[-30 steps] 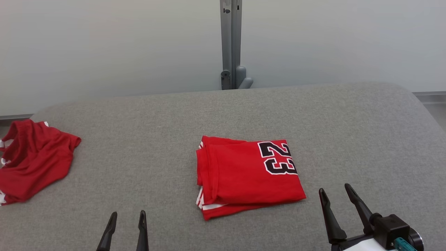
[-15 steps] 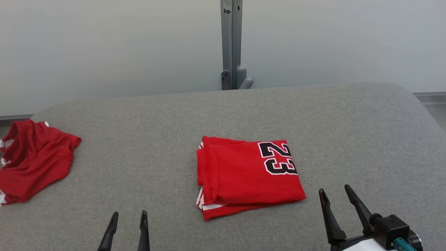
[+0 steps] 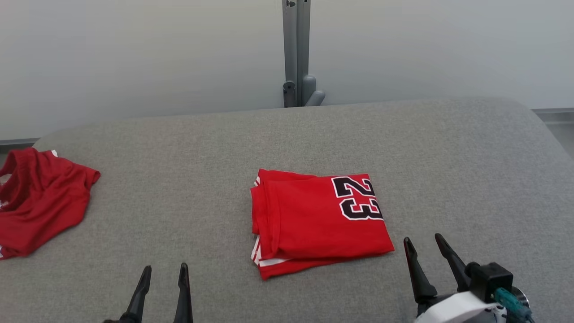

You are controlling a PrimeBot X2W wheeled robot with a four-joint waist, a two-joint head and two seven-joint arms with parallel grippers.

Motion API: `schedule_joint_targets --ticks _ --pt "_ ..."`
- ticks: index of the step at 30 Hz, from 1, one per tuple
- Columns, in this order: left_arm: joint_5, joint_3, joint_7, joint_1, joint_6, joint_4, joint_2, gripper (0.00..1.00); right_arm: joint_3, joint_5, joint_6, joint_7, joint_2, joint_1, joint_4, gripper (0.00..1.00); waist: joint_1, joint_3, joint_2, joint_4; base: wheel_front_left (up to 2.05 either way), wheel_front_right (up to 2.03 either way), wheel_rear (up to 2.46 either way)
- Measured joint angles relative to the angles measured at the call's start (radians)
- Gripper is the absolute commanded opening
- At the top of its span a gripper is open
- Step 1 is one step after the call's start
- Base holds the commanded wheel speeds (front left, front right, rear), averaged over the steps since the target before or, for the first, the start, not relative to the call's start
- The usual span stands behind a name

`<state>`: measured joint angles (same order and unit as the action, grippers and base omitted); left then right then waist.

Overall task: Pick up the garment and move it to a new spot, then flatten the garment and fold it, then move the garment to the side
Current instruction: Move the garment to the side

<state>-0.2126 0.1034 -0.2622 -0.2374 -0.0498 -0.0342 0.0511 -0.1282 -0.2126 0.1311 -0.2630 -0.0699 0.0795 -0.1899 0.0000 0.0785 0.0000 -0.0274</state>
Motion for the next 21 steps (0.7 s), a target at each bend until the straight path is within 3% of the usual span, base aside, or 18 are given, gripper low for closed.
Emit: schedule_joint_targets --ticks 8,13,21 --pt "-0.016 0.021 0.000 0.048 -0.021 0.028 0.000 1.00 -0.109 -0.174 0.000 0.001 -0.043 -0.201 -0.243 1.00 0.0001 -0.059 0.0000 -0.014 0.00 0.00 0.00" --pt "-0.007 0.006 0.000 0.065 -0.040 0.029 0.000 1.00 -0.195 -0.327 0.000 0.076 -0.100 -0.349 -0.360 1.00 0.0000 -0.096 0.0000 -0.034 0.00 0.00 0.00" --pt "0.016 -0.013 0.000 0.107 -0.071 0.021 0.001 1.00 -0.229 -0.570 0.000 0.187 -0.140 -0.477 -0.477 1.00 0.0001 -0.165 0.0000 -0.061 0.00 0.00 0.00"
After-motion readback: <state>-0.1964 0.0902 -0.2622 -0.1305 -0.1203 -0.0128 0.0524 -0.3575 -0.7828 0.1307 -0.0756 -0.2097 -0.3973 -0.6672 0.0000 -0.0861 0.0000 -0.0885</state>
